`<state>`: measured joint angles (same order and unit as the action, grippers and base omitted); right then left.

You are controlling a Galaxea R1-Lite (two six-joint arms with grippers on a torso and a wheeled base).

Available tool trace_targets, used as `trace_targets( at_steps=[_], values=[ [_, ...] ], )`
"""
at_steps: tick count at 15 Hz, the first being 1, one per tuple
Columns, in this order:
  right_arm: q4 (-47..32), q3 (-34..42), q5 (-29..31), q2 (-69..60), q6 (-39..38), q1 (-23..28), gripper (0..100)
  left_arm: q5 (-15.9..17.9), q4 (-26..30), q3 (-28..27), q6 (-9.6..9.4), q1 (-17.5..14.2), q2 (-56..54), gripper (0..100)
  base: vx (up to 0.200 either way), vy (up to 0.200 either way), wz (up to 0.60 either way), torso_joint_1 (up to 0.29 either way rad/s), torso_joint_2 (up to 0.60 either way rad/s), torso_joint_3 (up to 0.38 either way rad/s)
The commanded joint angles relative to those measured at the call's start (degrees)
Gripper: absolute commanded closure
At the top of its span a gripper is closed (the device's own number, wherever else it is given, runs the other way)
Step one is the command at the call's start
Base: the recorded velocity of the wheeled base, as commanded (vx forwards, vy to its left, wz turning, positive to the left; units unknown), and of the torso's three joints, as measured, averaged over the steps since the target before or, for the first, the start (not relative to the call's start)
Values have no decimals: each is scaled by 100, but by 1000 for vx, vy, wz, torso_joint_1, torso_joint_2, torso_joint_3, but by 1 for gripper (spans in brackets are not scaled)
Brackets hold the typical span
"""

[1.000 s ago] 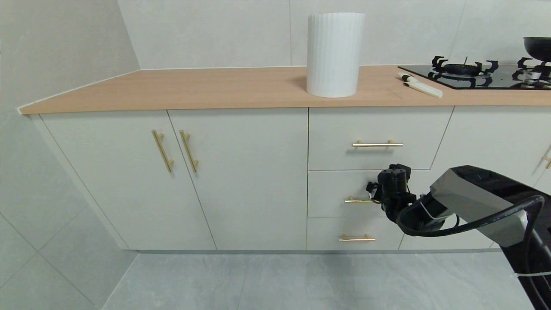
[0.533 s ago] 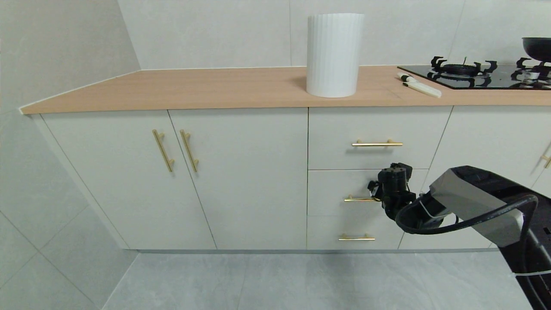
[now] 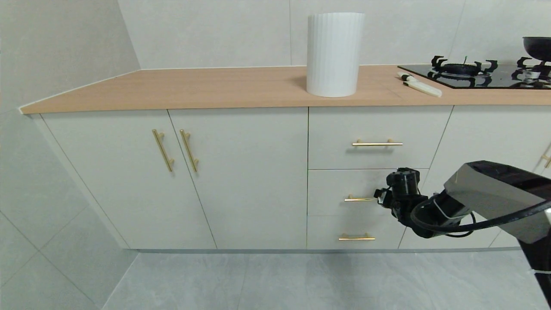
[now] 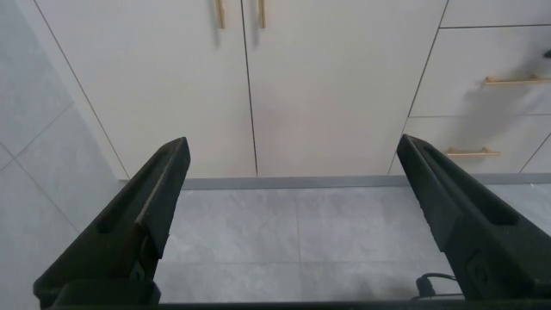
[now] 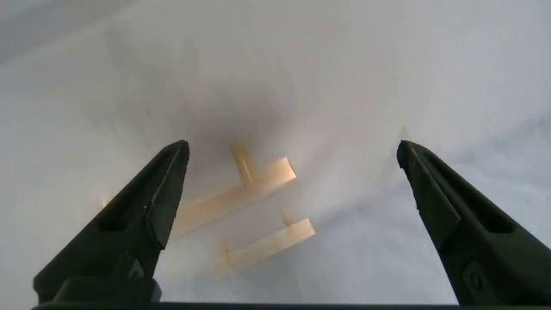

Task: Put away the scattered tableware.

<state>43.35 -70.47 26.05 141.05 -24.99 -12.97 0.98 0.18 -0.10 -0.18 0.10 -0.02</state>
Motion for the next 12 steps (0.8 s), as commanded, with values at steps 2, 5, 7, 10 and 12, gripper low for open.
trace_targets(
  at_steps=[2, 5, 7, 10, 12],
  values=[
    [-178, 939, -408, -1176, 108, -21, 0, -1, -1, 1, 1, -1, 2, 0, 0, 0, 0, 0, 0, 0],
    [-222, 1853, -364, -2362, 293, -74, 0, -1, -1, 1, 1, -1, 2, 0, 0, 0, 0, 0, 0, 0],
    [-362, 2846, -329, -3786, 592, -303, 0, -1, -1, 1, 1, -1, 2, 0, 0, 0, 0, 0, 0, 0],
    [-327, 4024, 181, -5113, 987, -408, 0, -1, -1, 1, 1, -1, 2, 0, 0, 0, 0, 0, 0, 0],
    [-318, 4762, 278, -6256, 1348, -390, 0, -1, -1, 1, 1, -1, 2, 0, 0, 0, 0, 0, 0, 0]
  ],
)
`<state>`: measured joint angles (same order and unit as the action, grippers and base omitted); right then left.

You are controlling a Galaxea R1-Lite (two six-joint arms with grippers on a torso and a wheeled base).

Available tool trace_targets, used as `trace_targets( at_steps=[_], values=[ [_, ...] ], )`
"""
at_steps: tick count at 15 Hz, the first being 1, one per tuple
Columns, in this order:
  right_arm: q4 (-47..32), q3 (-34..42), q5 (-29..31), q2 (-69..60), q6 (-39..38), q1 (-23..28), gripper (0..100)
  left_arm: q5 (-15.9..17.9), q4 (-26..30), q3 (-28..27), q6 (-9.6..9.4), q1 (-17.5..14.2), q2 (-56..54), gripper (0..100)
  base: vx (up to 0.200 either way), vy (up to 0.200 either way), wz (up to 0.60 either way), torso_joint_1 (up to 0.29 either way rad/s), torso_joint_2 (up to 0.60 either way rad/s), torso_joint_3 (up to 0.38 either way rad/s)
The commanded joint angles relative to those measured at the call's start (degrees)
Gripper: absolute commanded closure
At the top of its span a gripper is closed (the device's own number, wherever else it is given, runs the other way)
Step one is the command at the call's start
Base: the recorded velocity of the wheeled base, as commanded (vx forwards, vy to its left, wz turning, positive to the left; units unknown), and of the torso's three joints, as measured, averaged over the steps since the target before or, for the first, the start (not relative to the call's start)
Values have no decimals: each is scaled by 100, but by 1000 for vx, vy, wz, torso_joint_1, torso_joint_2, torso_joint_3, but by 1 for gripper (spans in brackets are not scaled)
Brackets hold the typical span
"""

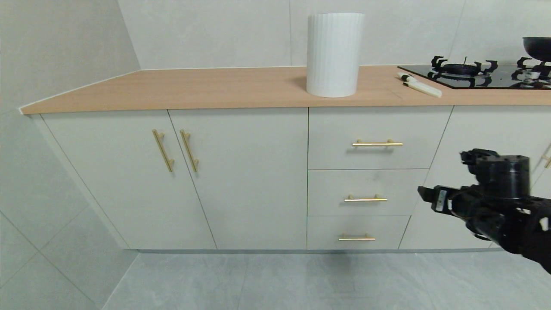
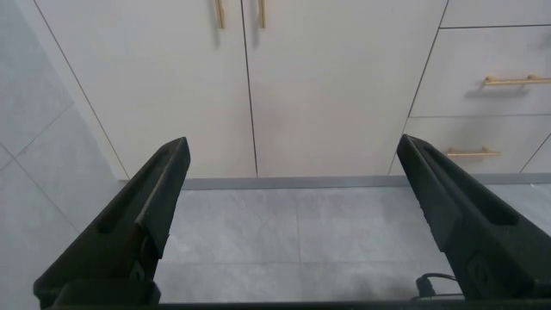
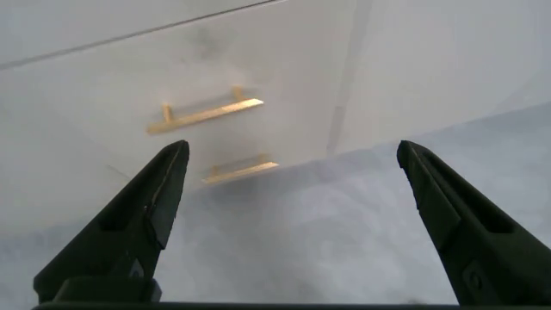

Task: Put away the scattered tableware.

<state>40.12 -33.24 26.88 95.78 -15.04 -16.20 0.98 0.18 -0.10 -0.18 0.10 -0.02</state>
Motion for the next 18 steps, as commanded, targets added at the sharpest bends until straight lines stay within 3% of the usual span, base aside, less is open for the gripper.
trace_targets(
  at_steps=[1, 4, 6, 7, 9, 12, 18],
  values=[
    [-39, 1224, 195, -2134, 441, -67, 0, -1, -1, 1, 1, -1, 2, 0, 0, 0, 0, 0, 0, 0],
    [-461, 2015, 204, -4437, 1416, 539, 0, -1, -1, 1, 1, -1, 2, 0, 0, 0, 0, 0, 0, 0],
    [-1419, 1944, 168, -5860, 1671, 1181, 0, -1, -1, 1, 1, -1, 2, 0, 0, 0, 0, 0, 0, 0],
    [-1718, 1909, 160, -6230, 1724, 1277, 0, -1, -1, 1, 1, -1, 2, 0, 0, 0, 0, 0, 0, 0],
    [-3168, 1602, 151, -7838, 1988, 1400, 0, -1, -1, 1, 1, -1, 2, 0, 0, 0, 0, 0, 0, 0],
    [-4153, 1320, 142, -8875, 2040, 1409, 0, -1, -1, 1, 1, -1, 2, 0, 0, 0, 0, 0, 0, 0],
    [-4443, 1496, -447, -9578, 2076, 1603, 0, -1, -1, 1, 1, -1, 2, 0, 0, 0, 0, 0, 0, 0]
  ],
)
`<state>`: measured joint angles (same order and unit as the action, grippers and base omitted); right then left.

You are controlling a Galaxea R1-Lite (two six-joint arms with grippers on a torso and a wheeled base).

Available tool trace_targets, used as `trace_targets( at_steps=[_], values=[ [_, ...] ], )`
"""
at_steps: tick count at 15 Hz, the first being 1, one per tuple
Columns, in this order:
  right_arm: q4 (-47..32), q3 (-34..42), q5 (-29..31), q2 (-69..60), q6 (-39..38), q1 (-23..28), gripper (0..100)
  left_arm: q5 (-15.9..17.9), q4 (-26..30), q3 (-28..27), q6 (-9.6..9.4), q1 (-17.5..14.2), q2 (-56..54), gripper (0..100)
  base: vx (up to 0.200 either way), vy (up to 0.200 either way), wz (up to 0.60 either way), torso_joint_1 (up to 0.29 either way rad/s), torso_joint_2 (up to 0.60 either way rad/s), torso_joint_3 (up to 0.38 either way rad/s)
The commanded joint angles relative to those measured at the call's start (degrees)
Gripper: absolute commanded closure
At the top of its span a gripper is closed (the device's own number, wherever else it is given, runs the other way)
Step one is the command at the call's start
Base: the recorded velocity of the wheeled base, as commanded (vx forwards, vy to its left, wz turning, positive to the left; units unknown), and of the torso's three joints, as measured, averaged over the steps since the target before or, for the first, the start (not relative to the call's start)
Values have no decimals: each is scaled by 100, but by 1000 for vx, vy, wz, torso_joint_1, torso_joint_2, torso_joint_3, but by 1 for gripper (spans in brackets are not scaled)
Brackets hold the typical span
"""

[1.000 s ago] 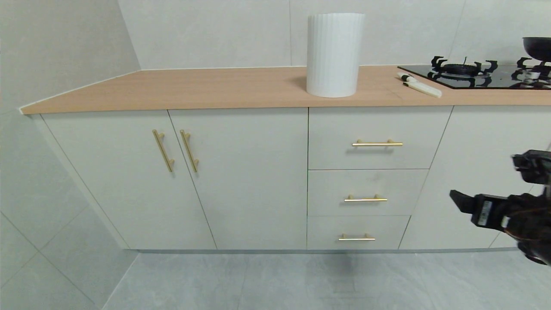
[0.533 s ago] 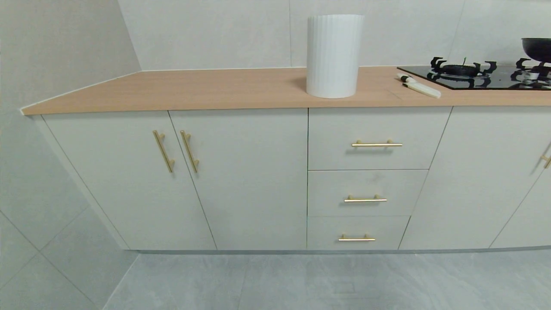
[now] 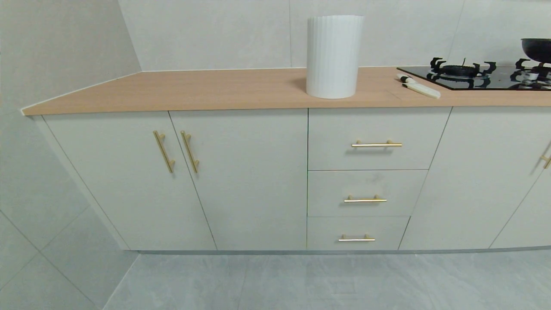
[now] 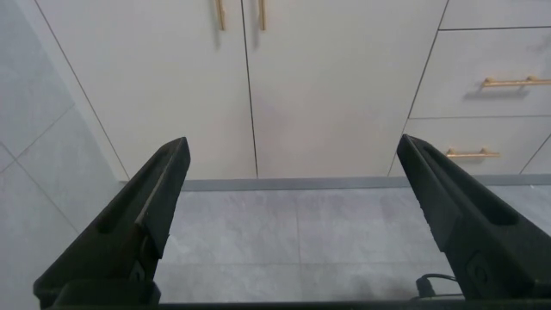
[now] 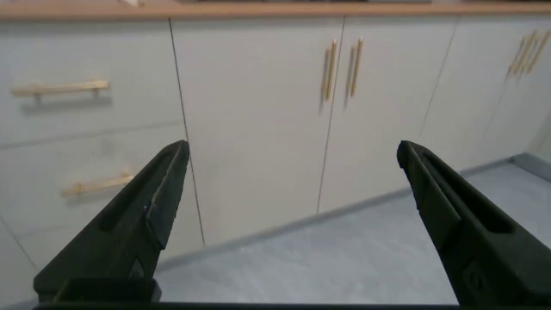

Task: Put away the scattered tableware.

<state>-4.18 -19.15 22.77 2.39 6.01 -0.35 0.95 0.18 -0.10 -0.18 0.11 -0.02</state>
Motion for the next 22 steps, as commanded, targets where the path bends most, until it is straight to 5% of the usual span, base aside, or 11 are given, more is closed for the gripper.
trace_targets(
  at_steps=[1, 4, 6, 19, 22],
  values=[
    [5, 140, -177, -239, -82, 27, 0, 2, -1, 1, 1, -2, 2, 0, 0, 0, 0, 0, 0, 0],
    [67, 975, -2014, -239, -1111, 27, 0, 2, -1, 1, 1, -2, 2, 0, 0, 0, 0, 0, 0, 0],
    [84, 1405, -2330, -239, -1093, 27, 0, 2, -1, 1, 1, -2, 2, 0, 0, 0, 0, 0, 0, 0],
    [357, 1783, -2743, -239, -891, 18, 0, 2, -1, 1, 1, -2, 2, 0, 0, 0, 0, 0, 0, 0],
    [427, 1818, -1750, -239, -900, 27, 0, 2, -1, 1, -8, -2, 2, 0, 0, 0, 0, 0, 0, 0]
  ],
)
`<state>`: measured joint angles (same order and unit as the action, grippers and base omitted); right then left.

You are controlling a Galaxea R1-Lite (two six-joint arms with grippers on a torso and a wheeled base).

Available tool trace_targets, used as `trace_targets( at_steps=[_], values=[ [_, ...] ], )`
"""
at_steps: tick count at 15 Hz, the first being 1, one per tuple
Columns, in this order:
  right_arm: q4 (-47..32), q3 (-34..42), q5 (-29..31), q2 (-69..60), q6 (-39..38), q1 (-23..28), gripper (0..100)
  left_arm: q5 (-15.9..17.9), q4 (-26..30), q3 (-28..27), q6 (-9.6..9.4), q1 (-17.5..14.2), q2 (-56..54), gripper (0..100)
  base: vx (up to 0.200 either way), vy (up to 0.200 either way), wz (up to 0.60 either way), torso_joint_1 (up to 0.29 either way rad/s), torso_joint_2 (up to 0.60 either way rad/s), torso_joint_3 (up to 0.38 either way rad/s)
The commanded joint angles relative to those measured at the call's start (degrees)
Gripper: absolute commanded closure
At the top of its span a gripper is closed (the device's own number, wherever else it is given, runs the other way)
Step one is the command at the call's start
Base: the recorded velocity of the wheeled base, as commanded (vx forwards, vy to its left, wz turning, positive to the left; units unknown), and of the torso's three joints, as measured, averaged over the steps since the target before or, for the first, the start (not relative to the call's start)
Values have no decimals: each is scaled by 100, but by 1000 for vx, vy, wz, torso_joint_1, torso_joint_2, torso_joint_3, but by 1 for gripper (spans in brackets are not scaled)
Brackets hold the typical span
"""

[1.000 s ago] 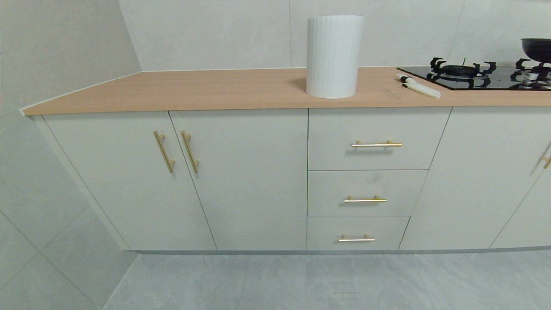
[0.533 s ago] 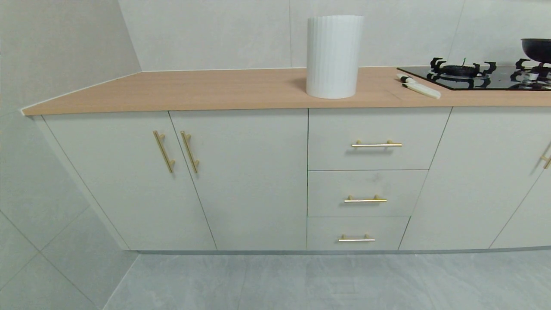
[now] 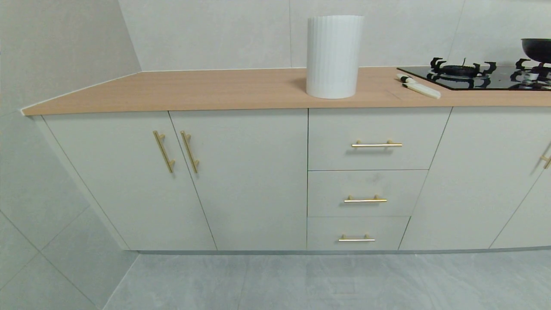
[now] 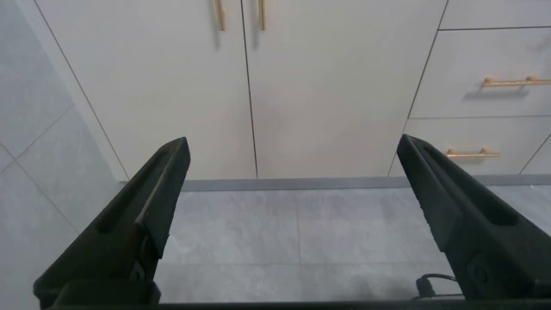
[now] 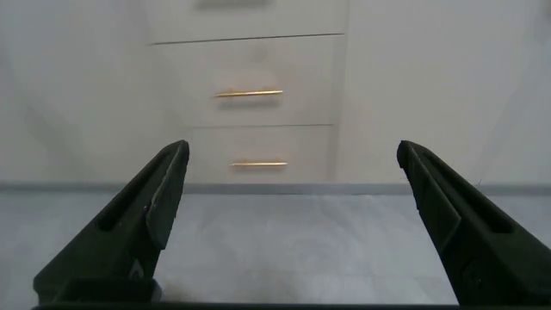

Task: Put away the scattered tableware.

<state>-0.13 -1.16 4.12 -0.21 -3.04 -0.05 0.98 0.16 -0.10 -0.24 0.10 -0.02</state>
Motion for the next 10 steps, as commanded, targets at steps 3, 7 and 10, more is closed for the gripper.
trace_targets(
  at_steps=[3, 7, 10],
  values=[
    [5, 107, -491, 109, 277, -30, 0, -1, 2, 1, -11, -1, 2, 0, 0, 0, 0, 0, 0, 0],
    [5, 107, -491, 30, 339, -4, 0, -1, 2, 1, -2, -1, 2, 0, 0, 0, 0, 0, 0, 0],
    [13, 107, -456, 21, 268, -13, 0, -1, 2, 1, -2, -1, 2, 0, 0, 0, 0, 0, 0, 0]
  ],
)
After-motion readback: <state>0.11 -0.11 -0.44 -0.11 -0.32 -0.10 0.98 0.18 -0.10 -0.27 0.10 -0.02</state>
